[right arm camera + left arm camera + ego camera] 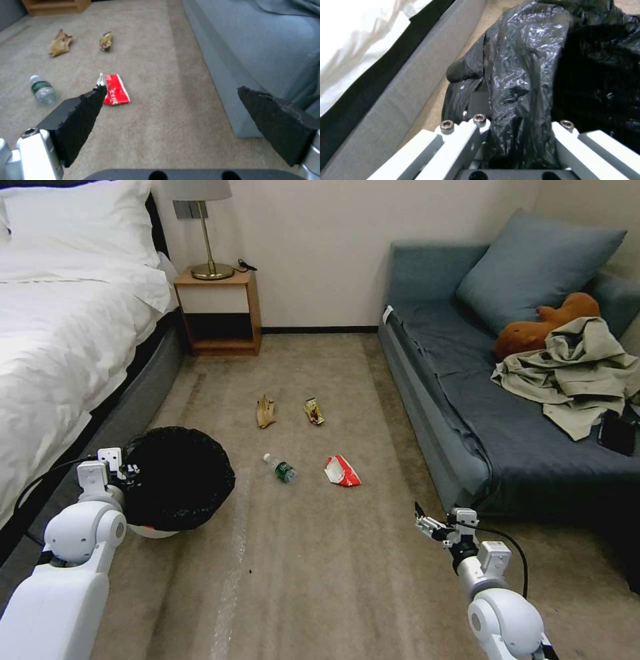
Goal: Pick up the trash bin, then pick up the garbage on the floor and place it into the trash bin.
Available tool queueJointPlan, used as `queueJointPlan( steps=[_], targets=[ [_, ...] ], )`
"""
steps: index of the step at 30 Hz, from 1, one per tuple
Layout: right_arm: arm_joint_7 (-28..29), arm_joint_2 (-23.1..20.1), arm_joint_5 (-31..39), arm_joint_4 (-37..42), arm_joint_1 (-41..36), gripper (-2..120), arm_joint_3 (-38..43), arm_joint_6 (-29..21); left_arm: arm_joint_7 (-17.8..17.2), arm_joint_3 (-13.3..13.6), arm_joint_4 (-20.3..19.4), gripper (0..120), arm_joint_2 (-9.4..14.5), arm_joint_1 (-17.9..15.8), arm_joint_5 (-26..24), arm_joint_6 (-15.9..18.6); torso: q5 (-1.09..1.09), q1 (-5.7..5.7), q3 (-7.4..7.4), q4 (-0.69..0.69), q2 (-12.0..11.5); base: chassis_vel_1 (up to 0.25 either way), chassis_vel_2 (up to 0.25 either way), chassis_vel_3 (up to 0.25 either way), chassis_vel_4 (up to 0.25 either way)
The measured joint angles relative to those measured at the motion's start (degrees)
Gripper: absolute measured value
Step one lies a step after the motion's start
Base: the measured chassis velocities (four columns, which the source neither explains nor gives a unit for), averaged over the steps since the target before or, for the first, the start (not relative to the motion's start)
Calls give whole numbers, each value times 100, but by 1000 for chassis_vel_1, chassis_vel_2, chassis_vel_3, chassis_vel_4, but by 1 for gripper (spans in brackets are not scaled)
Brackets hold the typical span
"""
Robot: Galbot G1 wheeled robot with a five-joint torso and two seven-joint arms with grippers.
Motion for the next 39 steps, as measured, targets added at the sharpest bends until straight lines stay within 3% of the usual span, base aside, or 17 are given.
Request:
queueJointPlan(
  steps=[39],
  targets=[
    [4, 13, -158, -114, 28, 100, -110, 9, 54, -102, -1, 4, 17, 65, -72, -50, 0, 0, 0, 2, 0, -93, 97, 96, -92]
  ],
)
